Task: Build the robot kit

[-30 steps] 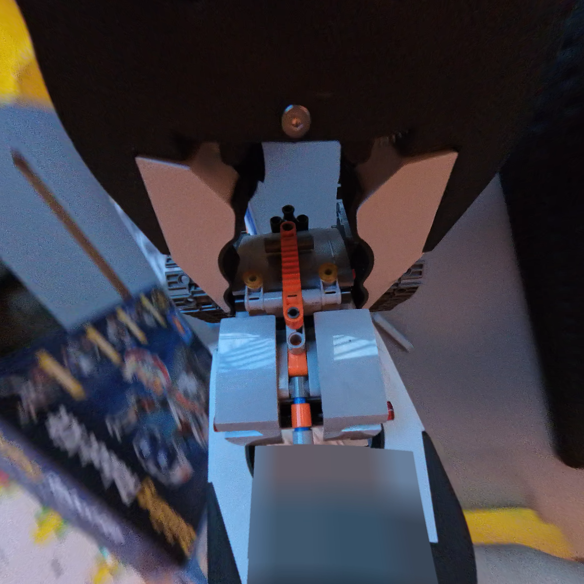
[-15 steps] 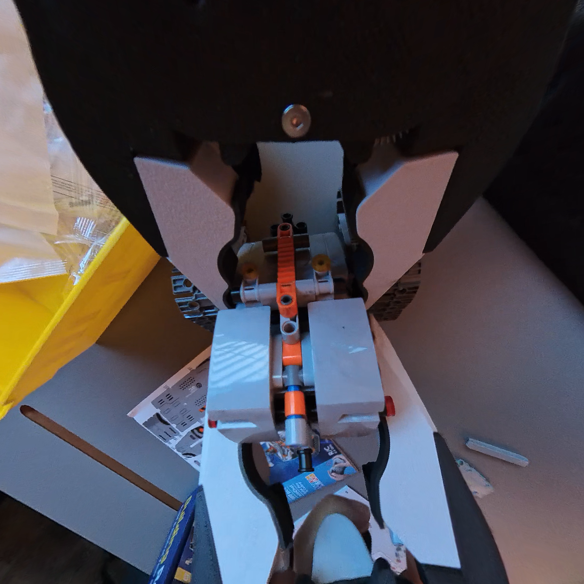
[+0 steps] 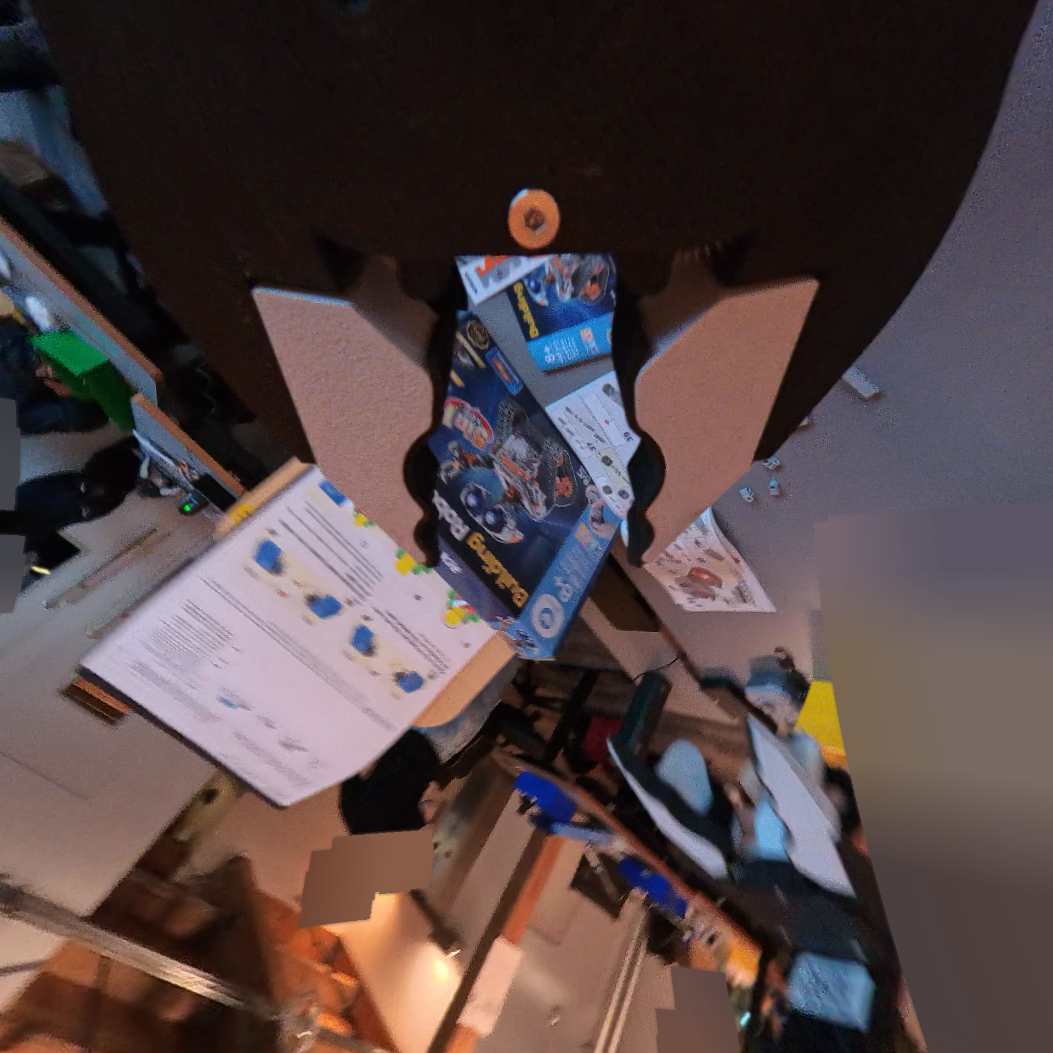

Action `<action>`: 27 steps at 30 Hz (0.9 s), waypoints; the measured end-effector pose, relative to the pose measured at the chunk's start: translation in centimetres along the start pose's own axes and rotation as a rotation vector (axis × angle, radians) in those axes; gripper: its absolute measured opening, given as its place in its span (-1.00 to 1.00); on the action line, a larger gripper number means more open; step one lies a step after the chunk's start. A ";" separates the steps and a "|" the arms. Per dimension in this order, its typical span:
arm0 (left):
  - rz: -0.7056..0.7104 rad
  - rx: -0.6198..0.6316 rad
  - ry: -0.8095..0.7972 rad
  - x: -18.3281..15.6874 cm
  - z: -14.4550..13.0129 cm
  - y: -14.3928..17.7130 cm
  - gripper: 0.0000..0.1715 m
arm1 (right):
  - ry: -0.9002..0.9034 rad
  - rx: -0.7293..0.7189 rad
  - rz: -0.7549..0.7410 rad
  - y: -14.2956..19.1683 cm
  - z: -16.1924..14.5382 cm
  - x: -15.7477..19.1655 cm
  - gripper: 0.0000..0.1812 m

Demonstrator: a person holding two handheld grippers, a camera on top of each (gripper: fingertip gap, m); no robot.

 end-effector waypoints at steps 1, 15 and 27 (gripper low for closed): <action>0.062 -0.020 0.044 0.0 -1.1 3.2 0.14 | 0.044 0.029 0.002 -2.3 0.8 0.8 -0.36; 0.130 0.268 0.302 -5.5 -19.2 3.3 -0.46 | -0.107 0.618 0.628 -16.7 -14.6 16.5 -0.40; 0.051 0.303 0.444 -4.9 -24.6 0.3 -0.44 | -0.184 0.544 0.794 -17.3 -17.4 16.9 -0.49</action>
Point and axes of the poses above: each gripper's, where its closed fingertips meet, y back along the fingers, z out of its top, x = y × z across the jaws, the point moved 5 cm from there along y, back along the fingers, and after that the axes turned 15 degrees about x, right-handed, at the moved point
